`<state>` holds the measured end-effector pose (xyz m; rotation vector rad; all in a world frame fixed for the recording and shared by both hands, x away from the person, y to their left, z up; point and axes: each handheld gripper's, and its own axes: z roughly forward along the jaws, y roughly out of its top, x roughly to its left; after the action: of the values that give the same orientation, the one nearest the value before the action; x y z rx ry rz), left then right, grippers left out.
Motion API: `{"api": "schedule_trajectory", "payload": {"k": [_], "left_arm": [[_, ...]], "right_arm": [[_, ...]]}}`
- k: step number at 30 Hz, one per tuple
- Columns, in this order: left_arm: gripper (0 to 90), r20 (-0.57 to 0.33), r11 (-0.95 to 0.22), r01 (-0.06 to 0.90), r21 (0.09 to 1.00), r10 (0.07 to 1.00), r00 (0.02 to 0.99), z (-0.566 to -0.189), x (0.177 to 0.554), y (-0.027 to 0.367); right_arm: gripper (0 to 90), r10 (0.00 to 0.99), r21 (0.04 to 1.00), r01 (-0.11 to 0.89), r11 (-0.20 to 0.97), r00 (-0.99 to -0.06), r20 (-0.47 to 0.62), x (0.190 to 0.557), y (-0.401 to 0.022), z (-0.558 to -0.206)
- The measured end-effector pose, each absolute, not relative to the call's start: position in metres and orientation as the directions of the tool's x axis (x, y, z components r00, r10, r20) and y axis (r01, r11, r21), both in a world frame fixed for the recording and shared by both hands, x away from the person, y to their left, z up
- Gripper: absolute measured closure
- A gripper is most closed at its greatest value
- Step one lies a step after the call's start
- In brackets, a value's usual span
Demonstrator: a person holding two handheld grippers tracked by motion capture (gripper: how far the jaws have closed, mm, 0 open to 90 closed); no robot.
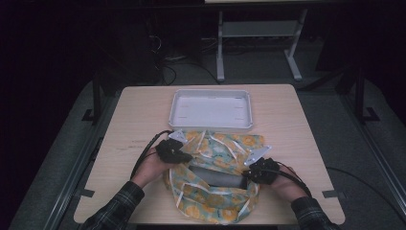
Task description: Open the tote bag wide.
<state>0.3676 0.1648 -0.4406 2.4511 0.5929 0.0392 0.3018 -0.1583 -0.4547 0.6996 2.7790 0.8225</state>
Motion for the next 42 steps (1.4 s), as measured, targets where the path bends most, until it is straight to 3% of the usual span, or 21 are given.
{"api": "schedule_trajectory", "payload": {"k": [11, 15, 26, 37, 42], "left_arm": [[90.0, -0.103, -0.736, 0.409, 0.539, 0.424, 0.9, -0.45, 0.366, 0.162], [90.0, -0.108, -0.732, 0.417, 0.539, 0.431, 0.896, -0.451, 0.364, 0.162], [90.0, -0.107, -0.736, 0.413, 0.536, 0.425, 0.899, -0.451, 0.364, 0.163], [90.0, -0.112, -0.736, 0.417, 0.533, 0.427, 0.897, -0.451, 0.364, 0.162], [90.0, -0.111, -0.736, 0.417, 0.533, 0.428, 0.897, -0.451, 0.364, 0.162]], "right_arm": [[82.3, 0.493, 0.549, 0.404, 0.731, -0.87, -0.015, 0.304, -0.163, -0.453], [77.5, 0.533, 0.601, 0.448, 0.662, -0.845, 0.042, 0.305, -0.175, -0.445], [66.5, 0.558, 0.687, 0.452, 0.569, -0.826, 0.081, 0.291, -0.192, -0.412], [61.5, 0.449, 0.725, 0.401, 0.56, -0.882, 0.142, 0.252, -0.192, -0.4], [63.5, 0.417, 0.707, 0.392, 0.589, -0.897, 0.149, 0.248, -0.182, -0.405]]}}
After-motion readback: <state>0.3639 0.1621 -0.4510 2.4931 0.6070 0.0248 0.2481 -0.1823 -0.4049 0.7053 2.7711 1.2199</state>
